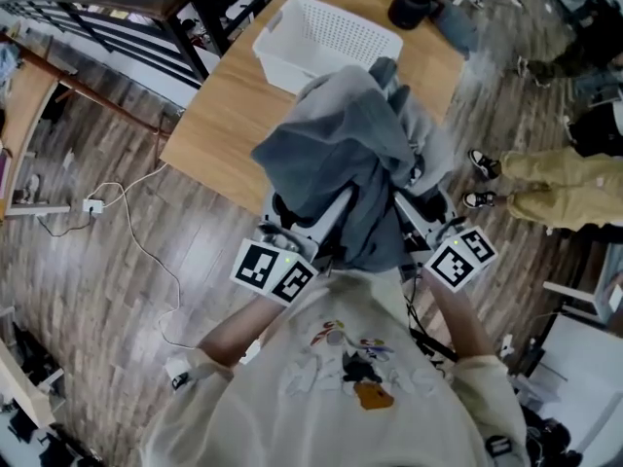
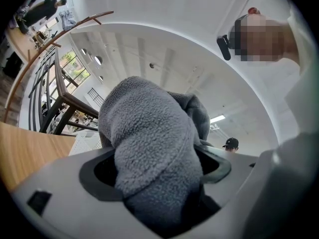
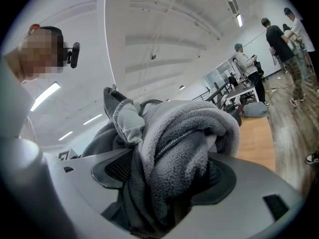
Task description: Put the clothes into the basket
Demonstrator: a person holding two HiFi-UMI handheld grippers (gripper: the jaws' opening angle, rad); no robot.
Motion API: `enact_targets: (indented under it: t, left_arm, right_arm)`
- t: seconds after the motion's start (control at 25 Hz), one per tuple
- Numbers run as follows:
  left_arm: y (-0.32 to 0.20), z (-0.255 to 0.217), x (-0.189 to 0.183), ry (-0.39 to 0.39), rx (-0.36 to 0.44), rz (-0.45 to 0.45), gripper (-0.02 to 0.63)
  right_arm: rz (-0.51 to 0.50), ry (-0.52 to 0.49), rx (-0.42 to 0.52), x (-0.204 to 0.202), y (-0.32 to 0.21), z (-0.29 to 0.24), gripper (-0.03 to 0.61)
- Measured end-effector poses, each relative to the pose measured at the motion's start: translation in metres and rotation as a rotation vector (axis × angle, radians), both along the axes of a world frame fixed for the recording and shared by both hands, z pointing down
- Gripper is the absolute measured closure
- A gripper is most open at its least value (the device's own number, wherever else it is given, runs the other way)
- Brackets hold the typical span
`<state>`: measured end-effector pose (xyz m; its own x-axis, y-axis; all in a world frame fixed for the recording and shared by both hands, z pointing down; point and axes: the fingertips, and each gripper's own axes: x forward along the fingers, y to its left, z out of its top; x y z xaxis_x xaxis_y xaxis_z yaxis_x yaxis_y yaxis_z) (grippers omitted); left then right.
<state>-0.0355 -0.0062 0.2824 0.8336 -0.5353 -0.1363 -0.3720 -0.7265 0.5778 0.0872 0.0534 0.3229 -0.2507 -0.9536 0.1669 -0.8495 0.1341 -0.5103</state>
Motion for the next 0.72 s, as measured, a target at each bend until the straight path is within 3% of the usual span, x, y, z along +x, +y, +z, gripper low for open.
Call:
enact_targets:
  t: [0.72]
  left_arm:
    - [-0.079, -0.019, 0.073, -0.050, 0.025, -0.079, 0.206]
  right_arm:
    - [-0.090, -0.050, 0.043, 0.076, -0.091, -0.013, 0.222]
